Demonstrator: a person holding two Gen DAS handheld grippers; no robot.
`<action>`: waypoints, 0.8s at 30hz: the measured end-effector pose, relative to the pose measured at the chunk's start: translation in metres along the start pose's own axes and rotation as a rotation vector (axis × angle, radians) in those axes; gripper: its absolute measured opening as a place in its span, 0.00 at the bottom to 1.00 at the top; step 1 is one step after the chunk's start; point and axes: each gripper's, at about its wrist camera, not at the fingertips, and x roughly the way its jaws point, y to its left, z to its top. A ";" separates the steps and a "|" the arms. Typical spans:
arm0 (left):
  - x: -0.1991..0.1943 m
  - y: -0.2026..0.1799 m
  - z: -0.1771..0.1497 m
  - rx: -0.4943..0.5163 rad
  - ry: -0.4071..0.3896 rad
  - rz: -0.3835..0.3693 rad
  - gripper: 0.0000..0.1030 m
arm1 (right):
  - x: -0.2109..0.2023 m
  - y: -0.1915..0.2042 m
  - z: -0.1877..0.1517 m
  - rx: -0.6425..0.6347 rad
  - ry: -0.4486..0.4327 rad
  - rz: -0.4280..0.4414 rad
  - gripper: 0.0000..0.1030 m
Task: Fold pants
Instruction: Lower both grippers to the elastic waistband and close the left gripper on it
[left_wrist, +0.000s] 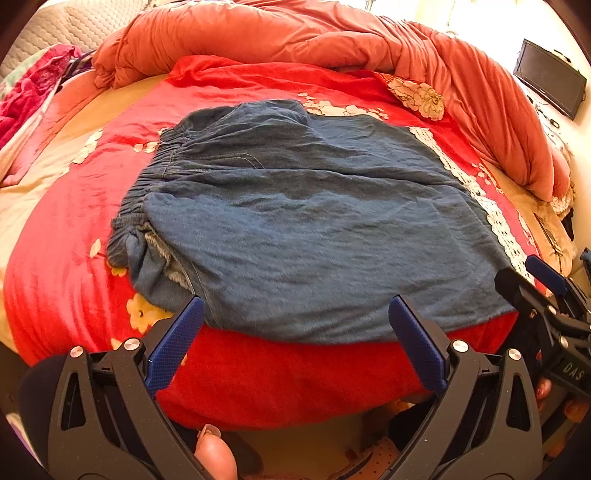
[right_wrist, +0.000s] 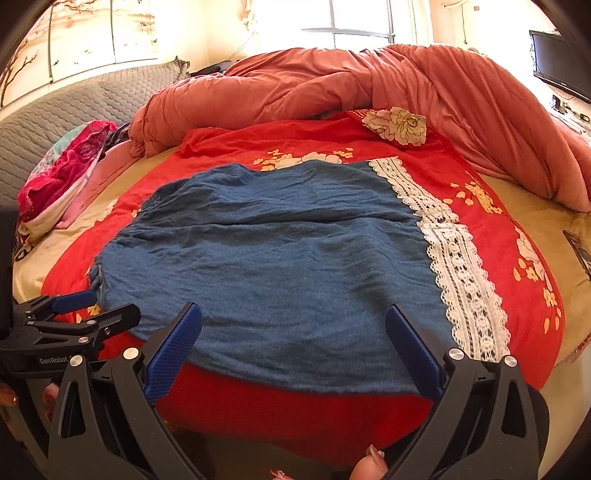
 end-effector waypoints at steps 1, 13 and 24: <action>0.001 0.002 0.004 -0.006 -0.005 -0.003 0.91 | 0.003 -0.001 0.005 -0.003 -0.003 0.004 0.96; 0.009 0.041 0.081 -0.051 -0.069 0.021 0.91 | 0.049 -0.005 0.074 -0.041 -0.025 0.017 0.96; 0.044 0.076 0.156 -0.023 -0.084 0.135 0.91 | 0.106 0.027 0.133 -0.234 -0.009 0.041 0.96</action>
